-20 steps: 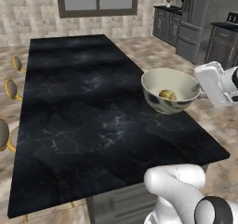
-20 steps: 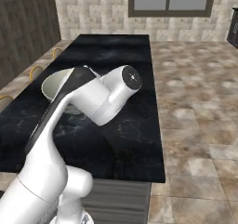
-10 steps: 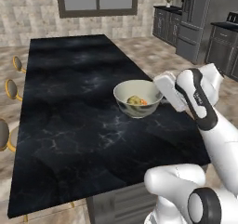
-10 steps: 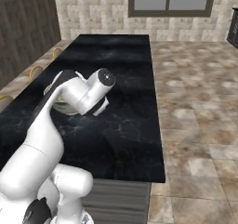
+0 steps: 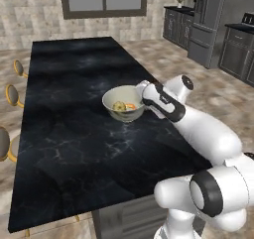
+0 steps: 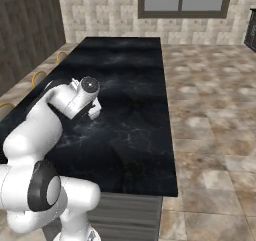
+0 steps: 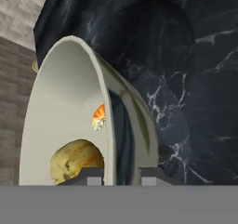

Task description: The microwave is finished heating the shrimp and squash. Take the bowl containing the food and place it on the dining counter.

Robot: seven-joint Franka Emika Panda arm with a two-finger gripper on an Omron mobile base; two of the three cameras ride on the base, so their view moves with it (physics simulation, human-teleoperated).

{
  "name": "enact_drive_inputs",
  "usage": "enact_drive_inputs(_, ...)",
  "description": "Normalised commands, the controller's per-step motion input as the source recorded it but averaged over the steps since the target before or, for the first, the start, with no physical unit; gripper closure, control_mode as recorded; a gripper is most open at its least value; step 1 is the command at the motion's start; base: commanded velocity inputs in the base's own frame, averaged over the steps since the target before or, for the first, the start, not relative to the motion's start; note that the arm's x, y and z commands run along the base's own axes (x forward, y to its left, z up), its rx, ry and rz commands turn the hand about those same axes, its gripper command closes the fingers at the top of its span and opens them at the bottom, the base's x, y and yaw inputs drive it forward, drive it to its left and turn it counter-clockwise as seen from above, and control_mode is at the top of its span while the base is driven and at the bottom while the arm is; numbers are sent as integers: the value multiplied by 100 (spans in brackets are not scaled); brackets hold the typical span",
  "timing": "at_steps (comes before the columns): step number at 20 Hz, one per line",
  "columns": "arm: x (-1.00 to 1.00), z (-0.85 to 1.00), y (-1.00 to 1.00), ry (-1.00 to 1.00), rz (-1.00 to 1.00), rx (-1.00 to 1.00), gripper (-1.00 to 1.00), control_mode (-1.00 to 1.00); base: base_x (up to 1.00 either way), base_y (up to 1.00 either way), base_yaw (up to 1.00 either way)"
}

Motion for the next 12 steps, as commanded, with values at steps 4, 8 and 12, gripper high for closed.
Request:
enact_drive_inputs(4, 100, -67, 31, 1, -8, -2, 100, -100, 0, 0, 0)
enact_drive_inputs(8, 97, -77, 30, 4, -5, 0, 100, -100, 0, 0, 0)
enact_drive_inputs(12, 73, -70, 6, 7, 0, 0, 100, -100, 0, 0, 0)
